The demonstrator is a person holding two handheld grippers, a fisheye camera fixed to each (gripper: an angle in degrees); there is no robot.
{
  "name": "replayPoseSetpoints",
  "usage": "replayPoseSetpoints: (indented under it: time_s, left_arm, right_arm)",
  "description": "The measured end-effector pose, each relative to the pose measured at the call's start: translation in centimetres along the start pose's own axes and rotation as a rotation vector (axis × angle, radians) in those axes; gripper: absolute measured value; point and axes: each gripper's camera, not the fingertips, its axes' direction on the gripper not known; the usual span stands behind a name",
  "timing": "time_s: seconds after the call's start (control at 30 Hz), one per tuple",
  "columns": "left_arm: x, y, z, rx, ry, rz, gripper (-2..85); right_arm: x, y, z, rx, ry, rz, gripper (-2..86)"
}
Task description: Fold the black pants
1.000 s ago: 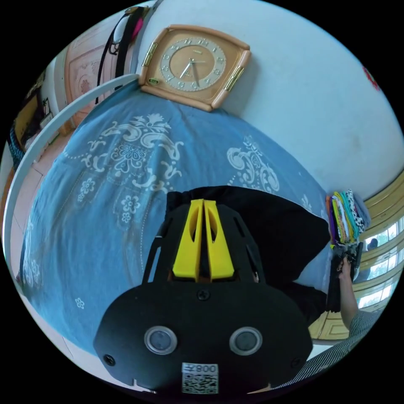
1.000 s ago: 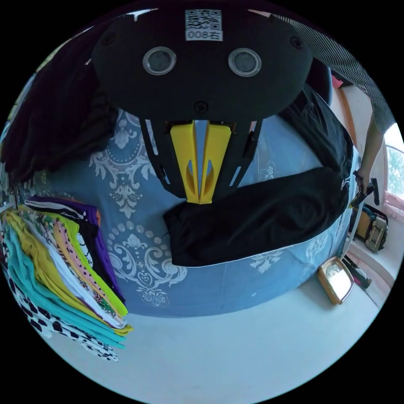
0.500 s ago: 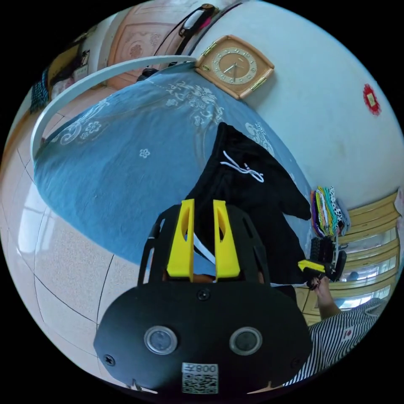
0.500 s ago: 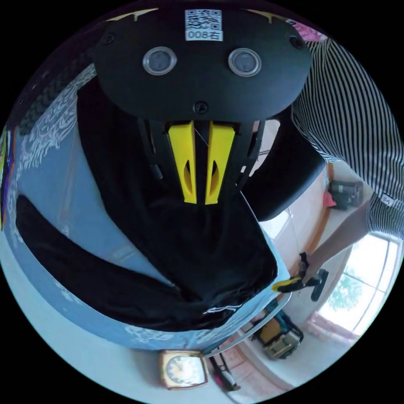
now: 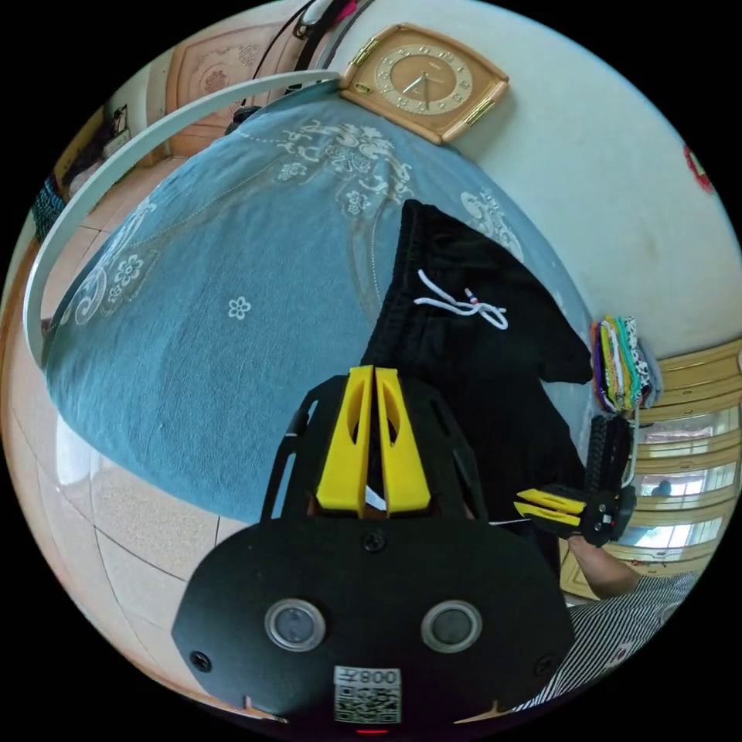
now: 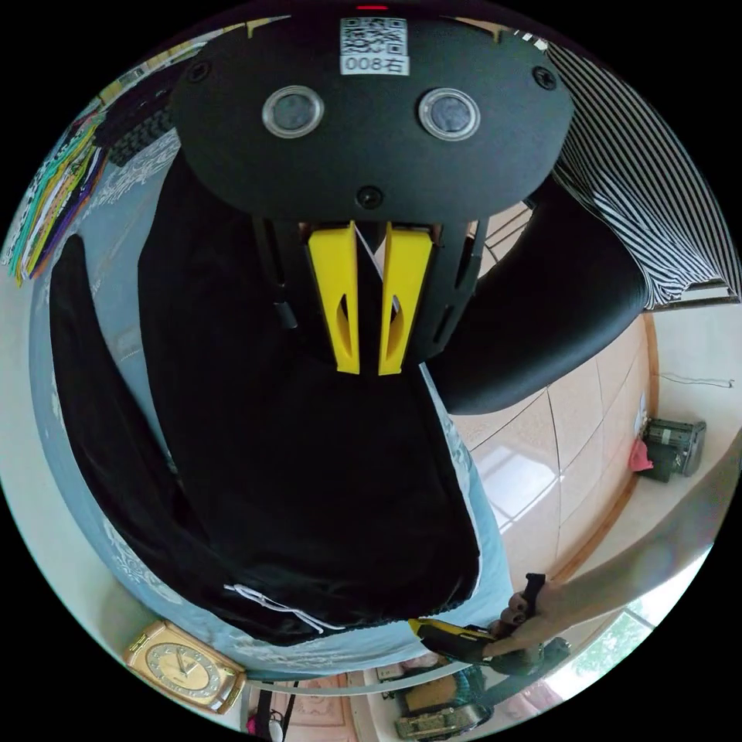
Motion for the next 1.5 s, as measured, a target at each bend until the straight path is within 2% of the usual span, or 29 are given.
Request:
replayPoseSetpoints:
  time_s: [0.17, 0.37, 0.43, 0.57, 0.8, 0.9, 1.1, 1.23, 1.33, 1.5]
  left_arm:
    - [-1.9, 1.9, -1.7, 0.101, 0.172, 0.022, 0.4]
    - [-3.1, 3.7, -1.6, 0.158, 0.242, 0.041, 0.2]
    - [-3.5, 3.9, -0.8, 0.144, 0.209, 0.035, 0.1]
    - [-4.9, 3.7, 2.8, 0.04, 0.11, -0.018, 0.1]
    - [-4.8, 4.5, 4.1, 0.125, 0.078, -0.04, 0.1]
    - [-3.5, 5.4, 4.8, 0.166, 0.133, 0.023, 0.1]
    - [-1.5, 6.3, 12.5, -0.069, 0.051, 0.072, 0.1]
    - [-0.9, 6.5, 14.1, -0.011, 0.129, 0.048, 0.1]
    - [1.4, 6.2, 15.1, 0.011, 0.18, 0.119, 0.3]
    - [8.2, 4.7, 19.6, -0.06, 0.243, 0.33, 0.7]
  right_arm:
    - [-0.9, 0.7, -0.5, -0.008, -0.048, 0.013, 0.8]
    - [-2.6, 2.8, -2.9, 0.062, -0.062, 0.022, 0.2]
    - [-2.9, 3.5, -3.1, 0.074, -0.076, 0.025, 0.2]
    - [-3.3, 4.2, 0.1, -0.024, -0.093, 0.026, 0.2]
    - [-2.5, 6.7, 0.7, 0.026, -0.118, 0.124, 0.2]
    - [-1.4, 9.2, 0.4, 0.064, -0.135, 0.215, 0.2]
    - [3.1, 18.9, -0.4, 0.179, -0.216, 0.535, 0.4]
    - [7.7, 30.8, -1.2, 0.259, -0.145, 0.902, 1.3]
    - [10.4, 38.7, -1.7, 0.307, -0.087, 1.137, 2.8]
    - [13.8, 44.0, -1.5, 0.309, -0.004, 1.244, 5.3]
